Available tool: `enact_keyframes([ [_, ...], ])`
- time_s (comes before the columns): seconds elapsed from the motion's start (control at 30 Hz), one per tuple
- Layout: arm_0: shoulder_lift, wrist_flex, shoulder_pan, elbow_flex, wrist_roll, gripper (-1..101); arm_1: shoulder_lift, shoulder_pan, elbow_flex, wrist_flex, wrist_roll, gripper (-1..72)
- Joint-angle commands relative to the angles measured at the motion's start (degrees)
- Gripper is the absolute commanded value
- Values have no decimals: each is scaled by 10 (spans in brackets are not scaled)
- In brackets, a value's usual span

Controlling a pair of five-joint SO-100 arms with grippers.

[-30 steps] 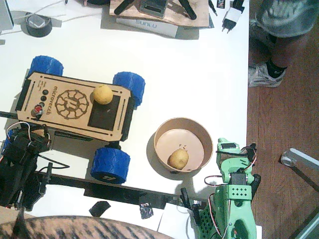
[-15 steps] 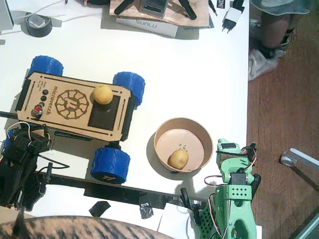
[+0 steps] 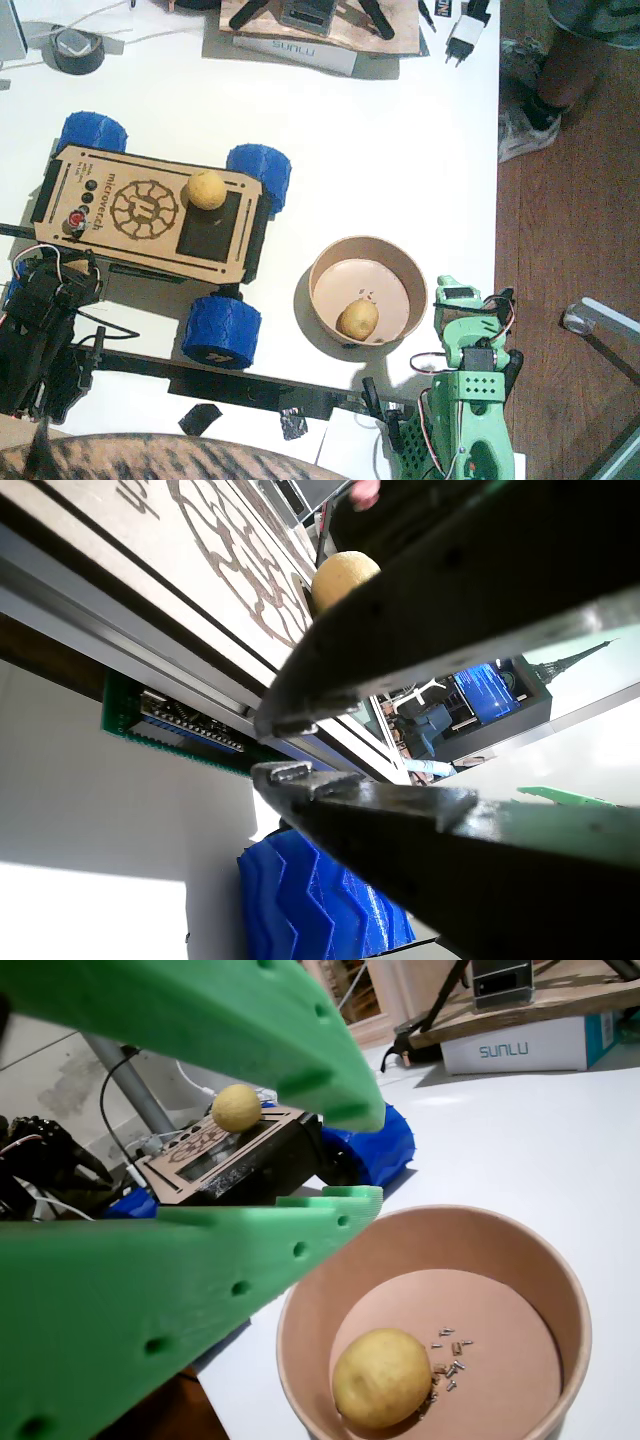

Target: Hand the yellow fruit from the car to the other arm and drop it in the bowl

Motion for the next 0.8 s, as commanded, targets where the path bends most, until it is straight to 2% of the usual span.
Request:
enact_keyframes([
  [0.0, -4, -4, -1, 18, 1, 1, 4, 4, -3, -2, 6, 52],
  [0.1, -4, -4, -1, 18, 1, 33, 4, 4, -3, -2, 7, 58],
  [0.17, -4, -4, -1, 18, 1, 1, 4, 4, -3, -2, 7, 59],
  [0.5, -4, -4, -1, 18, 1, 35, 4, 4, -3, -2, 8, 59],
  [0.77, -4, -4, -1, 18, 1, 5, 4, 4, -3, -3, 7, 42],
])
